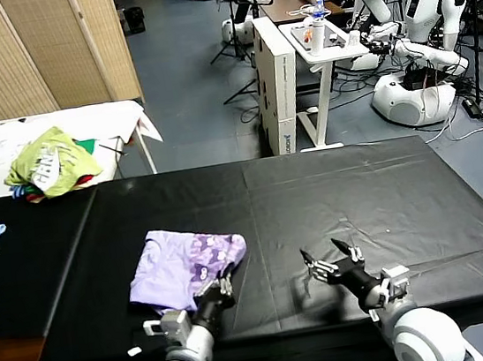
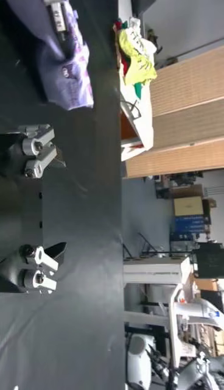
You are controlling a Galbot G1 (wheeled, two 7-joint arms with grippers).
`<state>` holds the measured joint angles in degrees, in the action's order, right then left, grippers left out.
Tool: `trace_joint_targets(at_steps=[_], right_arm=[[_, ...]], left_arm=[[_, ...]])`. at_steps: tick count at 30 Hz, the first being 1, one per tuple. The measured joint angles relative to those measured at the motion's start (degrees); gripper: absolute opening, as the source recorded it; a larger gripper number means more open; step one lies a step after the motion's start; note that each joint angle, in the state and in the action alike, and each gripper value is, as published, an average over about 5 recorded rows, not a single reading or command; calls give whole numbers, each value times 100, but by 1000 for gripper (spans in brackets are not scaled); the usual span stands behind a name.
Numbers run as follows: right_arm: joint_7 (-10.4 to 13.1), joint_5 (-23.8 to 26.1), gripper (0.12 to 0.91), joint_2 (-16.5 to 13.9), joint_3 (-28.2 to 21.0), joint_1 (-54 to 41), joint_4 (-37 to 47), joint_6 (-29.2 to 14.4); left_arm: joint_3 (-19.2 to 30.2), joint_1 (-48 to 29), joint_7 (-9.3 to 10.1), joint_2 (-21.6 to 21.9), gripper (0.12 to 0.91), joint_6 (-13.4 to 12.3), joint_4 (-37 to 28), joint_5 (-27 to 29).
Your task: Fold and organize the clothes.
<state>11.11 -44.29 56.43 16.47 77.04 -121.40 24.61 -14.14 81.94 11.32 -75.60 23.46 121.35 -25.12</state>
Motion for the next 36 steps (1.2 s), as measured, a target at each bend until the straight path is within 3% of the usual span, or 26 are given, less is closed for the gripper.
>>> trace_joint_targets(at_steps=[4,6,13,17,22,28,31,36], right_arm=[[165,-678,907,-93,-165,-165,-43,253],[277,-1057,907,-116,-275,-258,-35,363],[766,-2239,907,37,-770,-679,174,567],[952,-2782,907,225,-1079,-933,313,613],[962,-3249,907,435,-1395,-1175,430,630],[959,-3332,892,614,-1660,-1406,594,638],[970,-3321,804,685,-1775,-1473,649,645],[971,-3315,501,660,-1863,-1504,619,705]], left_arm=[[120,80,-13,-154,164,36,-44,143],[149,133,-39,-216,222,64,-18,210],[-10,445,-298,-30,671,267,353,410],[-260,727,-338,286,863,303,722,358],[-628,1022,-303,566,906,268,1132,293],[-883,1208,-290,588,907,241,1274,316],[-919,1286,-294,548,907,220,1294,373],[-999,1355,-296,519,907,210,1314,395]])
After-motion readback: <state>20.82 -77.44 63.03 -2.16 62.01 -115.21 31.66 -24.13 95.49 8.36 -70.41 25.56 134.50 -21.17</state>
